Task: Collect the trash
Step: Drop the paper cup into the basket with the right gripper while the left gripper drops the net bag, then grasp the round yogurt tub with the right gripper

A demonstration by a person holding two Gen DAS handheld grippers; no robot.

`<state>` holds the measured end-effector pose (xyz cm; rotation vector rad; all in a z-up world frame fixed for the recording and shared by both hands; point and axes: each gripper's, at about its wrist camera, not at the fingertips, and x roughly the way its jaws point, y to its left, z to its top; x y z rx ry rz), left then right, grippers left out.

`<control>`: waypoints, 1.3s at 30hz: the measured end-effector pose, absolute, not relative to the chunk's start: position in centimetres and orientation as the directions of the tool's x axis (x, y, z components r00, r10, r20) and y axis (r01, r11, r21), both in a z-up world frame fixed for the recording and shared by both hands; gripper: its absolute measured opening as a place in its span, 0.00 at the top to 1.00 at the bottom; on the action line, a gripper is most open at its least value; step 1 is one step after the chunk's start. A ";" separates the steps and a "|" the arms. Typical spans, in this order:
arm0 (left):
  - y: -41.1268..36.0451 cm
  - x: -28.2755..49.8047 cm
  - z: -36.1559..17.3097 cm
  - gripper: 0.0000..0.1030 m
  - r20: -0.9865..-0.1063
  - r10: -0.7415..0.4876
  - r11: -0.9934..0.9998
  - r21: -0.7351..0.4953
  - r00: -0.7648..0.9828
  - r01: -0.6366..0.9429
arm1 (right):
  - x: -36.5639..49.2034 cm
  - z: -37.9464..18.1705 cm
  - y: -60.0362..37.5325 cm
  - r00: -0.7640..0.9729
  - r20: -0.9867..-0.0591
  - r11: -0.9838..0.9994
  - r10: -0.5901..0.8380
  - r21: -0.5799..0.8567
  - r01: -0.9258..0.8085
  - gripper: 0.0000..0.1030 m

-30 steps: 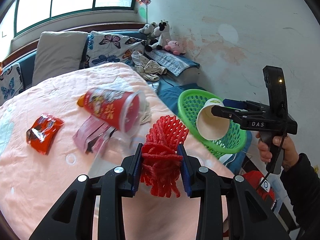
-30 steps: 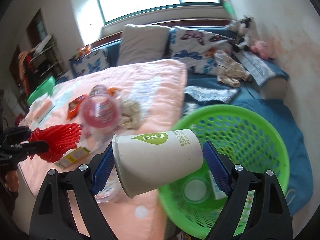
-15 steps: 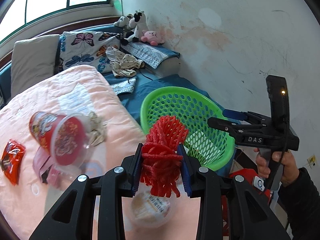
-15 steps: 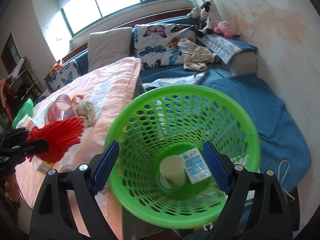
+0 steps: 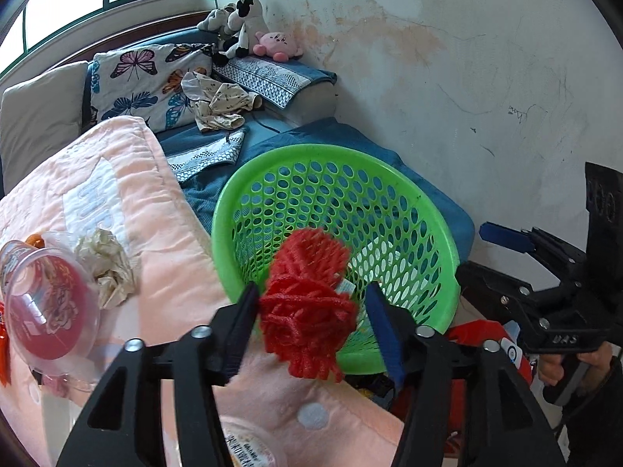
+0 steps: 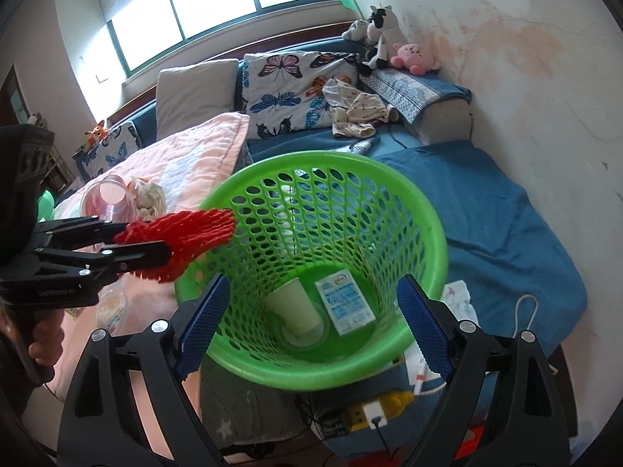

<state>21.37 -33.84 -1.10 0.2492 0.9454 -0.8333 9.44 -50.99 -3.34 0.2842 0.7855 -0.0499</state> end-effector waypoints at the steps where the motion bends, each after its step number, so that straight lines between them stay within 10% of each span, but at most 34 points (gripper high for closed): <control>1: -34.0 21.3 -1.2 0.43 -0.795 -0.523 0.668 -0.160 0.306 0.727 | 9.2 -3.4 -51.1 0.707 -0.704 0.960 0.063 0.237 0.151 0.15; 5: -33.9 21.1 -0.9 0.30 -0.787 -0.533 0.672 -0.169 0.312 0.721 | 8.5 -3.4 -51.0 0.706 -0.706 0.959 0.063 0.239 0.153 0.15; 39: -9.9 19.8 -0.2 0.30 -0.770 -0.384 0.875 -0.128 0.509 0.467 | 10.5 -3.7 -32.7 0.642 -0.712 0.959 0.283 0.205 -0.195 0.09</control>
